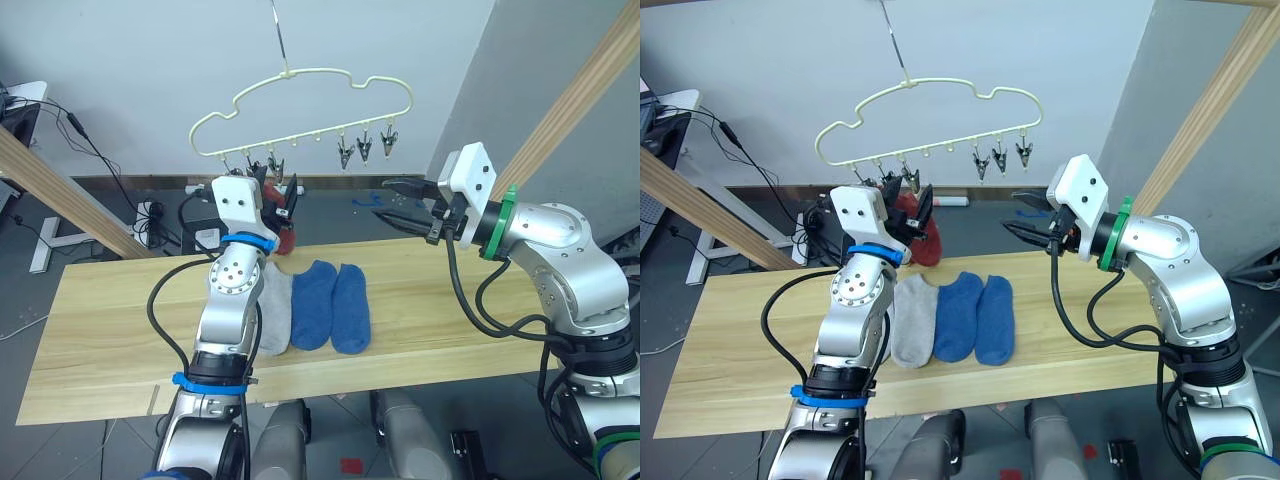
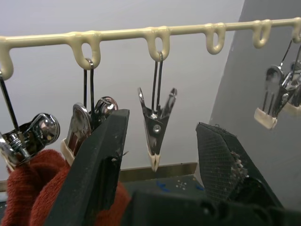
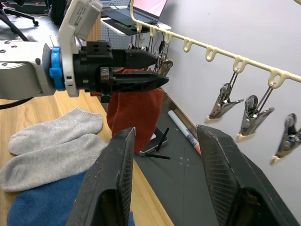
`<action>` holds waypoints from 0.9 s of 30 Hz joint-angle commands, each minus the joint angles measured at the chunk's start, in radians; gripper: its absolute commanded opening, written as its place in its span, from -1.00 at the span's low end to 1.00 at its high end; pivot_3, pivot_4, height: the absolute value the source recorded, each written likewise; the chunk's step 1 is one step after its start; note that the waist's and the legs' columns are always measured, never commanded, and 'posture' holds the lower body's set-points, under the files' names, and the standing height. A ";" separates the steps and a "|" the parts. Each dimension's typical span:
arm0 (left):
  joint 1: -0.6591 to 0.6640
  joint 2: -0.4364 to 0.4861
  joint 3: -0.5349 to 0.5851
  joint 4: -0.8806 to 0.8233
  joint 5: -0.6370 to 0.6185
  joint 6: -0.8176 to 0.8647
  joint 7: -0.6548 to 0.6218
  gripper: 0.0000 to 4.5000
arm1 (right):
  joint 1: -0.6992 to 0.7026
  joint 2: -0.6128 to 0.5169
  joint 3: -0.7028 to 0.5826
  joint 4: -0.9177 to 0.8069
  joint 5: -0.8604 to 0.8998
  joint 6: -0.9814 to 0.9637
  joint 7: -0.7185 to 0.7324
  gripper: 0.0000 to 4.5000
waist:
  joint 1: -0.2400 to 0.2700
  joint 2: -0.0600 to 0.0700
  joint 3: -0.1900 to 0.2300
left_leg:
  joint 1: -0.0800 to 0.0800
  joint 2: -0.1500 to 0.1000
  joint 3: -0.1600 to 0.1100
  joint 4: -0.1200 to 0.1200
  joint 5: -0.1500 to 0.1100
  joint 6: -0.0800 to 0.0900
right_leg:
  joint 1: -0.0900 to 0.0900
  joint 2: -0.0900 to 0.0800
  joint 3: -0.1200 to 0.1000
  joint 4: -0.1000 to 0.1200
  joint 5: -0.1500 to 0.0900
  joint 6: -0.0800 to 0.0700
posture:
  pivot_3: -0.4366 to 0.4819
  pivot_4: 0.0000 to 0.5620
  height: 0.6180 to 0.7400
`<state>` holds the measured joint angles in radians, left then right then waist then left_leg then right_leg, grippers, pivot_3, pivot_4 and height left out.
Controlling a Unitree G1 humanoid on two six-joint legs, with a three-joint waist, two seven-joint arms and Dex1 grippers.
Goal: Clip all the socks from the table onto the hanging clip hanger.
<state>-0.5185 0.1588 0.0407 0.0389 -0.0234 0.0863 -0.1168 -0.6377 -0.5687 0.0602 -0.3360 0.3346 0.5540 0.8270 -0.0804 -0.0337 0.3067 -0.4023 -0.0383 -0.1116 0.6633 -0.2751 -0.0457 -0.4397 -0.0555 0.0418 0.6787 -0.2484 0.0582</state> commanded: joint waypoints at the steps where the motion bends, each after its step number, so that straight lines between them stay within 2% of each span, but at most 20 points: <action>1: -0.029 -0.003 0.016 -0.001 -0.001 -0.020 0.019 0.14 | -0.002 -0.008 -0.017 -0.032 0.020 -0.011 0.001 -0.06 | -0.001 0.000 0.000 | 0.000 0.000 0.000 0.000 0.000 0.000 | 0.000 0.000 0.000 0.000 0.000 0.000 | -0.27 0.11 1.00; 15: -0.076 -0.011 0.021 0.050 -0.002 -0.040 0.045 0.14 | 0.000 -0.007 -0.020 -0.035 0.024 -0.010 0.000 -0.06 | -0.001 0.000 0.000 | 0.000 0.000 0.000 0.000 0.000 0.000 | 0.000 0.000 0.000 0.000 0.000 0.000 | -0.28 0.11 1.00; 16: -0.079 -0.012 0.020 0.053 -0.003 -0.043 0.044 -0.03 | 0.001 -0.007 -0.020 -0.036 0.025 -0.010 0.000 -0.05 | -0.001 0.000 0.000 | 0.000 0.000 0.000 0.000 0.000 0.000 | 0.000 0.000 0.000 0.000 0.000 0.000 | -0.28 0.11 1.00; 21: -0.087 -0.010 0.018 0.065 -0.003 -0.058 0.040 -0.63 | 0.008 -0.010 -0.023 -0.044 0.027 -0.006 -0.002 -0.05 | -0.001 0.000 0.000 | 0.000 0.000 0.000 0.000 0.000 0.000 | 0.000 0.000 0.000 0.000 0.000 0.000 | -0.29 0.11 1.00; 23: -0.085 -0.007 0.020 0.064 -0.004 -0.060 0.038 -0.81 | 0.014 -0.009 -0.022 -0.050 0.028 -0.002 -0.004 -0.05 | -0.001 0.000 0.000 | 0.000 0.000 0.000 0.000 0.000 0.000 | 0.000 0.000 0.000 0.000 0.000 0.000 | -0.29 0.11 1.00; 24: -0.083 -0.005 0.021 0.060 -0.004 -0.060 0.038 -0.88 | 0.020 -0.008 -0.020 -0.056 0.030 0.004 -0.006 -0.05 | -0.001 0.000 0.000 | 0.000 0.000 0.000 0.000 0.000 0.000 | 0.000 0.000 0.000 0.000 0.000 0.000 | -0.29 0.11 1.00; 27: -0.073 0.004 0.023 0.047 -0.002 -0.057 0.034 -0.89 | 0.067 -0.010 0.008 -0.080 0.011 0.025 -0.023 -0.05 | 0.000 0.000 0.000 | 0.000 0.000 0.000 0.000 0.000 0.000 | 0.000 0.000 0.000 0.000 0.000 0.000 | -0.28 0.10 1.00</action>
<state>-0.5917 0.1548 0.0565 0.1261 -0.0262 0.0537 -0.0794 -0.5845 -0.5701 0.0643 -0.3695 0.3386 0.5724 0.8168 -0.0807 -0.0337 0.3067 -0.4024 -0.0382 -0.1115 0.6633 -0.2750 -0.0458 -0.4398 -0.0556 0.0419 0.6785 -0.2484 0.0582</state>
